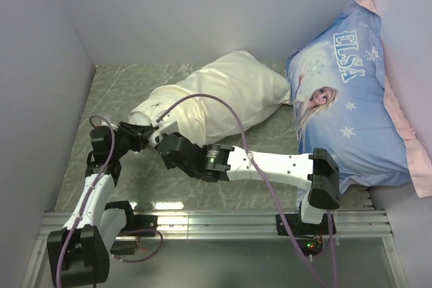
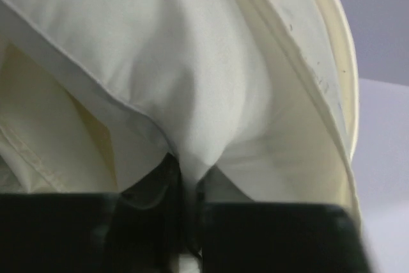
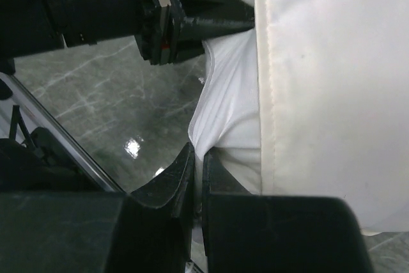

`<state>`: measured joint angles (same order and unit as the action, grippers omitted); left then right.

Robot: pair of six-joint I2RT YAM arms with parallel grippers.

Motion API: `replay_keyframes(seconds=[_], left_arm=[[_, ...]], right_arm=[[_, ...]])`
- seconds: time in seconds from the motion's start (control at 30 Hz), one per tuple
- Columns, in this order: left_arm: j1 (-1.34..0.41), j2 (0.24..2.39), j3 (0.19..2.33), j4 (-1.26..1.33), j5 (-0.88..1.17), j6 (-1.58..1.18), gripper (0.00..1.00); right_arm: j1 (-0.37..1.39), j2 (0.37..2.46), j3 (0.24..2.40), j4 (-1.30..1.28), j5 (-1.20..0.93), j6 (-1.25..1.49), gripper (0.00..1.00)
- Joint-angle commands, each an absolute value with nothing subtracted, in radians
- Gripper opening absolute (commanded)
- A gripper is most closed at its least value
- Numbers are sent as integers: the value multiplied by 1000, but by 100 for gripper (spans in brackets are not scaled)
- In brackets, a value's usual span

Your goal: Remove the pillowcase from the pillow

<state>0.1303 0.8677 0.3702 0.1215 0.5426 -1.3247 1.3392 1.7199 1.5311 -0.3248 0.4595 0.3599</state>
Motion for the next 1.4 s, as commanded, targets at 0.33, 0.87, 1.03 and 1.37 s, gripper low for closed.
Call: replay_keyframes(seconds=[0.33, 0.87, 1.03, 1.37], left_arm=[[262, 945, 791, -342, 460, -893, 1], [429, 910, 914, -508, 500, -672, 1], [428, 881, 972, -548, 483, -657, 1], [429, 825, 1116, -589, 472, -698, 0]], right_arm=[[1307, 1592, 1539, -255, 359, 376, 52], [819, 1661, 1598, -376, 63, 344, 65], [815, 1802, 1687, -409, 93, 357, 60], [660, 1783, 1637, -454, 242, 402, 0]])
